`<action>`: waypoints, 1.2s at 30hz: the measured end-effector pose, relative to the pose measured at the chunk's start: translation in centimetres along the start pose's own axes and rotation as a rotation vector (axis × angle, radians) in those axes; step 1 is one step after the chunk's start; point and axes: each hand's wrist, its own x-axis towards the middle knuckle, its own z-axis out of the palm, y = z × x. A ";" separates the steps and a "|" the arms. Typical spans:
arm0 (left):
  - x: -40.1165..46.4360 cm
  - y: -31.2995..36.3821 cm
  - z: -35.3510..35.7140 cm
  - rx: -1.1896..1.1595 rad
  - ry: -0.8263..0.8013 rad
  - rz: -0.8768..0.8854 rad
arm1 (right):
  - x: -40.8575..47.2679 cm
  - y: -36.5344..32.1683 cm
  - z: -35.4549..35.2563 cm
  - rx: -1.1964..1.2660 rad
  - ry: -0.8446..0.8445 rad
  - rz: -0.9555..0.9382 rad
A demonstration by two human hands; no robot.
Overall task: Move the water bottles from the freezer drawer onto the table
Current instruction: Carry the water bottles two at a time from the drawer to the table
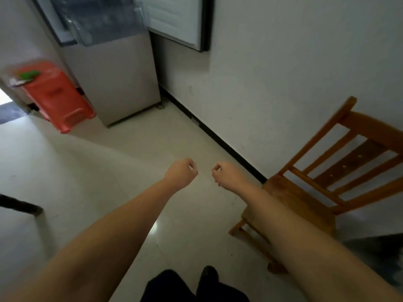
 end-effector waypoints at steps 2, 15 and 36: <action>2.1 0.1 -1.0 -0.017 0.020 -0.037 | 3.0 -0.8 -1.0 -0.012 -0.036 -0.028; 23.3 -4.7 -12.9 -0.100 0.147 -0.142 | 26.5 -14.5 -4.4 -0.044 -0.084 -0.236; 58.0 -9.9 -37.9 -0.061 0.352 -0.201 | 64.5 -40.0 -10.1 -0.024 -0.134 -0.449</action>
